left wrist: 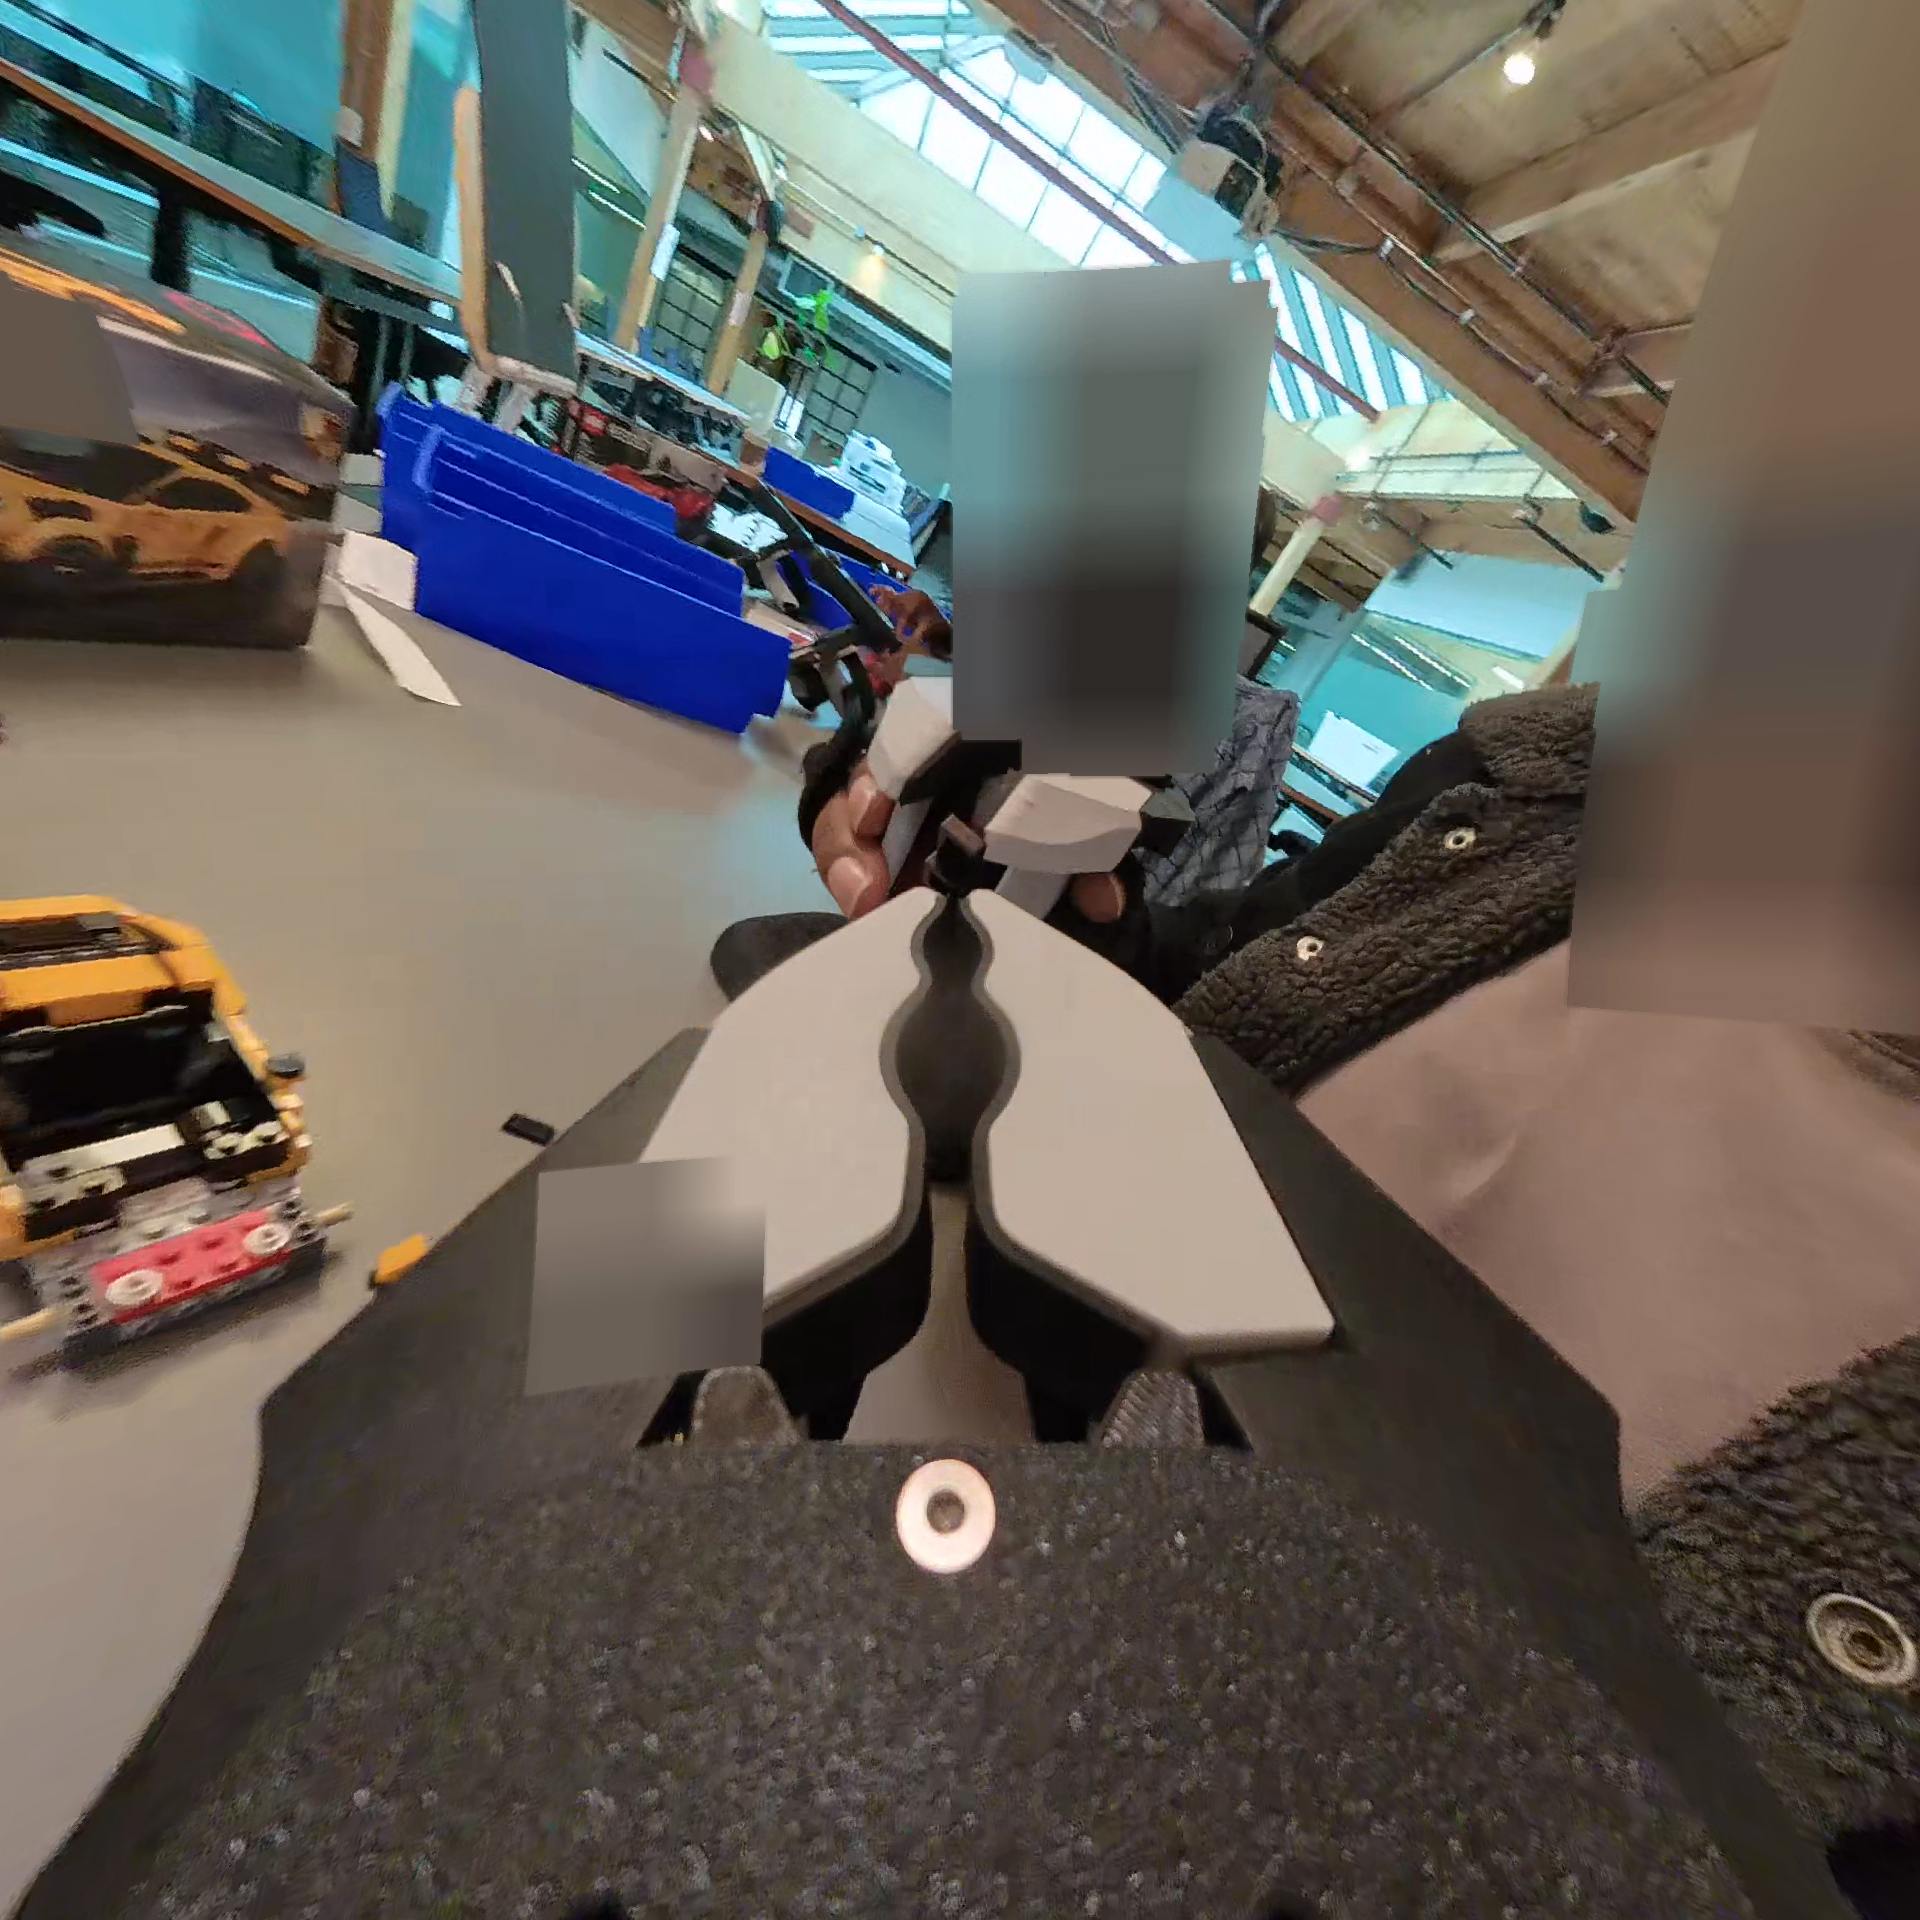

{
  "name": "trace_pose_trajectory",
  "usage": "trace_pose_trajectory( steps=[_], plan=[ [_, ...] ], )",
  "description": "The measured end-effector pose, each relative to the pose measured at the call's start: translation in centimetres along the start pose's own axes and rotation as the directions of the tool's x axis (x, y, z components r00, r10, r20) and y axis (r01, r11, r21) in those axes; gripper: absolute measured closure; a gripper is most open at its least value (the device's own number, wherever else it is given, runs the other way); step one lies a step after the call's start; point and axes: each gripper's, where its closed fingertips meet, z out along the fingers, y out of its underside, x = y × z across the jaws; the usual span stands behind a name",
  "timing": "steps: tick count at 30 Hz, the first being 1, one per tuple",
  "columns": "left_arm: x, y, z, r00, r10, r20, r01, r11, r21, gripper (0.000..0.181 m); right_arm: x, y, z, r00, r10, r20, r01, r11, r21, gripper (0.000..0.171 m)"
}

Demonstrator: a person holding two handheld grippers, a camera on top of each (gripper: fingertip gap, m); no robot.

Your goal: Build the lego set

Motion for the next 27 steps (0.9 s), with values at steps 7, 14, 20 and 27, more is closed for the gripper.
trace_pose_trajectory(
  steps=[7,14,20,27],
  plan=[
    [-0.2,1.9,1.7,0.998,0.061,0.017,-0.059,0.993,-0.099,0.181,-1.4,1.4,-0.1,0.996,0.017,0.086,-0.01,0.997,-0.076,0.159],
    [-0.7,2.5,1.4,0.994,0.097,0.054,-0.09,0.988,-0.125,0.181,-0.9,2.3,0.0,0.995,0.038,0.092,-0.027,0.994,-0.109,0.166],
    [-1.3,3.4,1.1,0.994,0.095,0.049,-0.088,0.987,-0.135,0.181,-0.9,3.3,0.0,0.982,0.136,0.135,-0.114,0.981,-0.159,0.168],
    [-2.8,4.8,0.5,0.993,0.082,0.085,-0.067,0.984,-0.167,0.181,0.0,5.9,-0.4,0.97,0.197,0.143,-0.155,0.952,-0.262,0.169]
  ],
)
